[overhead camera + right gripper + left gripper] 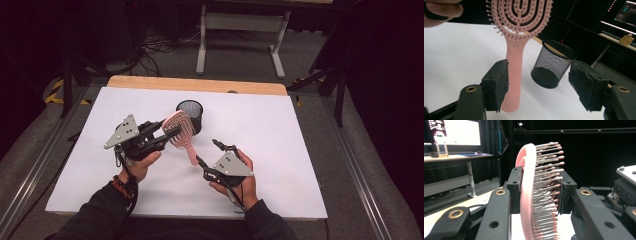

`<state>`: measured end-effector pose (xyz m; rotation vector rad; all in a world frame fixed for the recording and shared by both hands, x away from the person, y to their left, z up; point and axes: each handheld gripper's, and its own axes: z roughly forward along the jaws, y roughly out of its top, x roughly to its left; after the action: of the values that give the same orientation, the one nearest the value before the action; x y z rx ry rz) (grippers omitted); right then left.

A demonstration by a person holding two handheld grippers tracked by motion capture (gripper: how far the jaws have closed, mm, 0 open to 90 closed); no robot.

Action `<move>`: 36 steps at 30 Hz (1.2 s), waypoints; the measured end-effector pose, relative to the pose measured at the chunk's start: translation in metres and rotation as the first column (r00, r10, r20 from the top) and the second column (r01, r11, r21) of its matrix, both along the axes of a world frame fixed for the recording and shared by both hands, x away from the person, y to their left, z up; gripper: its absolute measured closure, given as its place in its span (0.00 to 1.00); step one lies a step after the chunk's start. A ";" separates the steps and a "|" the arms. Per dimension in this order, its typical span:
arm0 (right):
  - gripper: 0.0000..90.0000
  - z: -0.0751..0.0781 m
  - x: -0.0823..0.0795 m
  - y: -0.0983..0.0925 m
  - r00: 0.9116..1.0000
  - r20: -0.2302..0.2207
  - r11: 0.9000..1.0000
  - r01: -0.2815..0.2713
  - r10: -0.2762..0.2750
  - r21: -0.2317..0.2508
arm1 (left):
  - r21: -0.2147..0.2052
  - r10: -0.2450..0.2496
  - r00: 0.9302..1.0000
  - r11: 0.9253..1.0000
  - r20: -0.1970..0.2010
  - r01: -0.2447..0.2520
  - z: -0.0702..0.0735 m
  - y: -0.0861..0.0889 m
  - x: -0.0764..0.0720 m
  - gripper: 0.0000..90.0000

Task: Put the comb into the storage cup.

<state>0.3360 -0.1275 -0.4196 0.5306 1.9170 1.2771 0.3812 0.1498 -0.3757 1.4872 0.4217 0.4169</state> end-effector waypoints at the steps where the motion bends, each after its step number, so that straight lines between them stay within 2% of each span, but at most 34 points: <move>1: 0.34 0.001 0.000 -0.001 1.000 0.002 1.000 -0.003 0.003 0.003 | 0.003 0.003 1.000 1.000 0.001 -0.003 0.000 0.001 0.000 0.71; 5: 0.29 0.003 0.000 -0.009 1.000 0.000 1.000 -0.004 0.004 0.021 | 0.002 0.012 1.000 1.000 -0.003 -0.012 0.000 0.006 0.001 0.71; 10: 0.28 0.002 0.000 -0.019 1.000 -0.003 1.000 0.020 -0.020 0.011 | 0.013 0.014 1.000 1.000 -0.007 -0.014 -0.002 0.011 0.002 0.71; 18: 0.22 -0.002 0.001 -0.032 0.999 -0.011 0.999 0.032 -0.031 0.015 | 0.015 0.030 0.999 0.999 0.013 -0.030 0.002 0.020 0.002 0.71; 22: 0.15 -0.004 -0.003 -0.040 0.999 0.007 0.999 0.033 -0.033 0.040 | 0.024 0.039 0.999 0.999 0.023 -0.040 0.003 0.022 0.001 0.71; 25: 0.11 -0.007 -0.004 -0.043 0.999 0.001 0.999 0.038 -0.038 0.033 | 0.028 0.039 0.999 0.999 0.023 -0.039 0.004 0.023 0.002 0.71; 32: 0.10 -0.012 -0.007 -0.052 0.998 -0.014 0.998 0.054 -0.053 0.018 | 0.028 0.050 0.998 0.998 0.035 -0.051 0.006 0.026 0.002 0.71; 36: 0.10 -0.014 -0.009 -0.055 0.998 -0.006 0.998 0.065 -0.065 0.002 | 0.039 0.050 0.998 0.998 0.044 -0.051 0.007 0.028 0.001 0.71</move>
<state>0.3269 -0.1827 -0.4337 0.5943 1.8883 1.2379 0.3822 0.1776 -0.3683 1.5063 0.4195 0.4994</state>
